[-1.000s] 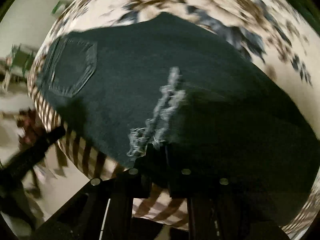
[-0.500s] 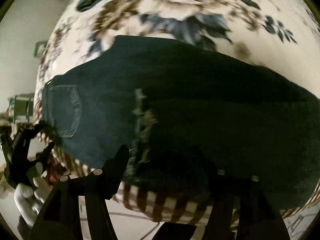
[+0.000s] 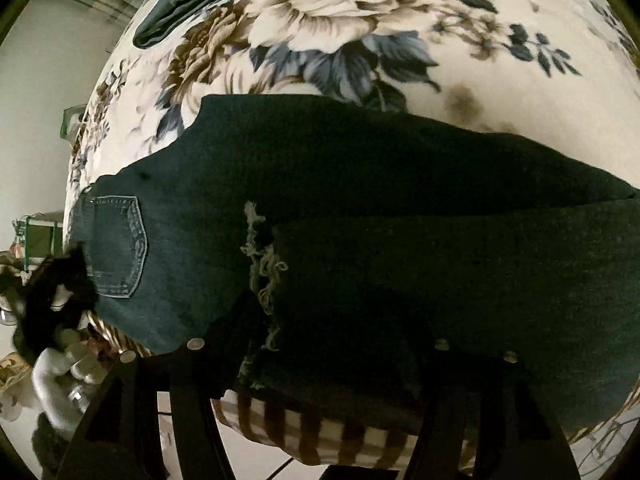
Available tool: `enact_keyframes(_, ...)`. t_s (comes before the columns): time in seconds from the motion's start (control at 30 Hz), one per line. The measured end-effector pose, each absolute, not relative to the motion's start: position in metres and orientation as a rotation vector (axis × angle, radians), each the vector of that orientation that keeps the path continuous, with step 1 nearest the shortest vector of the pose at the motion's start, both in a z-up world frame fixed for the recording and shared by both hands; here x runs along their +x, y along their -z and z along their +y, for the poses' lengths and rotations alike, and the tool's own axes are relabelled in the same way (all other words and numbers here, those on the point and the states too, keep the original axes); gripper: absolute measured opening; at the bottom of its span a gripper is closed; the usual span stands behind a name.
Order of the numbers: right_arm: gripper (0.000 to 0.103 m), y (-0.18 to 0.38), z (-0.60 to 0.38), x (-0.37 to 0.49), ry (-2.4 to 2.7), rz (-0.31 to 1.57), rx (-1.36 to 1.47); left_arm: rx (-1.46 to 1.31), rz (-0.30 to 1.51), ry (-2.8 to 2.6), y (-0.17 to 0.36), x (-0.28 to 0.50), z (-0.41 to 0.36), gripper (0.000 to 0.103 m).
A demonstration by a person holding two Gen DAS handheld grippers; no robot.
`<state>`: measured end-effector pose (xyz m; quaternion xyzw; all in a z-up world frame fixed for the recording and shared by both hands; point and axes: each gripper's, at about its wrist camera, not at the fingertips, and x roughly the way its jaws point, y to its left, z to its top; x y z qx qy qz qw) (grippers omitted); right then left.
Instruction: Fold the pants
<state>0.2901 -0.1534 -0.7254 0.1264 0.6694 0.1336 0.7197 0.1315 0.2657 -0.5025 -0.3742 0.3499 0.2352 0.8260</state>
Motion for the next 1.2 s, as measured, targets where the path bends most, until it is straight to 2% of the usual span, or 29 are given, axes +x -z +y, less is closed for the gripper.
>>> enact_keyframes(0.07, 0.076, 0.721, -0.154, 0.289, -0.261, 1.468, 0.215, -0.733, 0.715, -0.485, 0.479, 0.128, 0.252, 0.025)
enact_keyframes(0.1, 0.088, 0.718, -0.155, 0.288, -0.233, 1.455, 0.173, -0.709, 0.703, -0.475, 0.468, 0.127, 0.244, 0.025)
enact_keyframes(0.13, 0.096, 0.715, -0.157, 0.287, -0.216, 1.448, 0.149, -0.672, 0.692, -0.461, 0.454, 0.126, 0.234, 0.024)
enact_keyframes(0.37, 0.097, 0.694, -0.187, 0.278, -0.123, 1.434, 0.094, -0.470, 0.636, -0.361, 0.379, 0.123, 0.149, 0.024)
enact_keyframes(0.67, 0.097, 0.667, -0.286, 0.256, -0.116, 1.399, 0.240, -0.341, 0.640, -0.188, 0.335, 0.126, 0.012, 0.024)
enact_keyframes(0.93, 0.097, 0.691, -0.426, 0.220, 0.016, 1.429, 0.423, -0.234, 0.763, 0.005, 0.372, 0.145, -0.139, 0.024)
enact_keyframes(1.2, 0.097, 0.719, -0.553, 0.184, 0.174, 1.427, 0.494, -0.065, 0.995, 0.082, 0.470, 0.170, -0.261, 0.024)
